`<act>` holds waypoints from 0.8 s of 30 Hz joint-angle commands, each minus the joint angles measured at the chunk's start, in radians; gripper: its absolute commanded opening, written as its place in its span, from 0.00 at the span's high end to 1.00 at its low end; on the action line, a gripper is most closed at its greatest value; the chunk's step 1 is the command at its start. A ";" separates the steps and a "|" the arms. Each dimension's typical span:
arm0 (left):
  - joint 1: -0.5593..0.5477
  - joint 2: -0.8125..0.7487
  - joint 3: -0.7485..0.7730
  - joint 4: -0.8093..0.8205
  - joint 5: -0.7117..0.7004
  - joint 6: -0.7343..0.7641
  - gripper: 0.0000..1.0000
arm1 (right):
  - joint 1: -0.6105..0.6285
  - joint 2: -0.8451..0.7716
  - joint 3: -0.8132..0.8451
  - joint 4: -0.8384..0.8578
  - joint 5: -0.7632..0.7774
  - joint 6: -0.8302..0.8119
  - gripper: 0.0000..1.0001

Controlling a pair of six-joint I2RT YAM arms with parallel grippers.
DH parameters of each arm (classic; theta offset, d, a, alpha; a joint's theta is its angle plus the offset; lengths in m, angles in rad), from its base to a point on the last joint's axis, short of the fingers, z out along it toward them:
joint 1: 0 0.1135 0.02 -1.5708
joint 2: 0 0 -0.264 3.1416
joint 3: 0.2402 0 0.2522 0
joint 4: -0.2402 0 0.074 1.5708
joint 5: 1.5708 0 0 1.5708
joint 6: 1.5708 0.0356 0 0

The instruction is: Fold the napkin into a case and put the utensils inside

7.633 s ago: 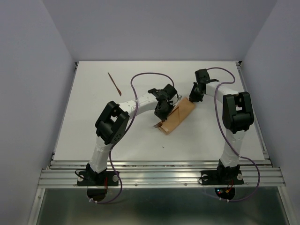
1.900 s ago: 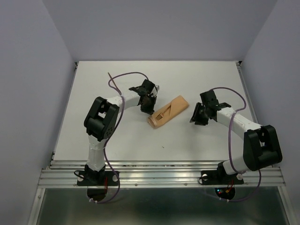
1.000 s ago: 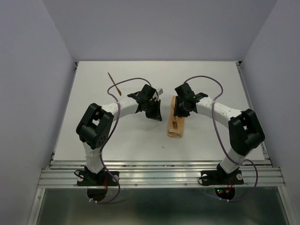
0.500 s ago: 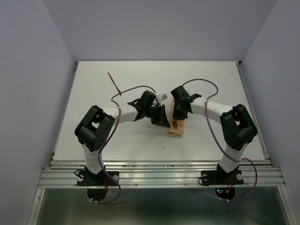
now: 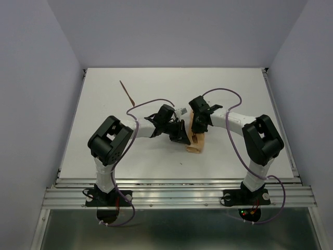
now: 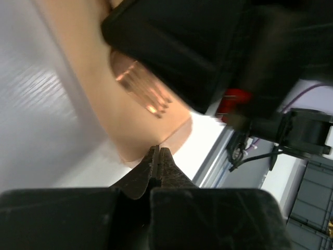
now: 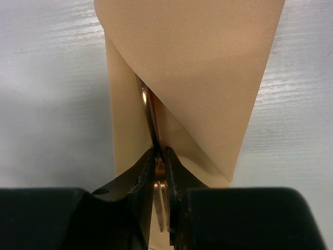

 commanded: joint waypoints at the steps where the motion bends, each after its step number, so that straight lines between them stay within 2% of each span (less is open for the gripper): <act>1: -0.005 0.033 -0.040 0.039 0.007 0.007 1.00 | 0.005 0.006 0.009 0.031 0.039 0.009 0.83; 6: -0.005 0.044 -0.046 0.051 0.001 0.007 1.00 | 0.005 0.000 0.006 0.036 0.039 0.011 0.85; 12: -0.007 0.027 -0.043 0.050 -0.004 0.009 1.00 | 0.005 -0.015 0.003 0.031 0.045 0.015 0.94; 24: -0.013 0.056 -0.045 0.025 -0.004 0.004 1.00 | 0.005 -0.035 0.004 -0.012 0.094 0.067 0.99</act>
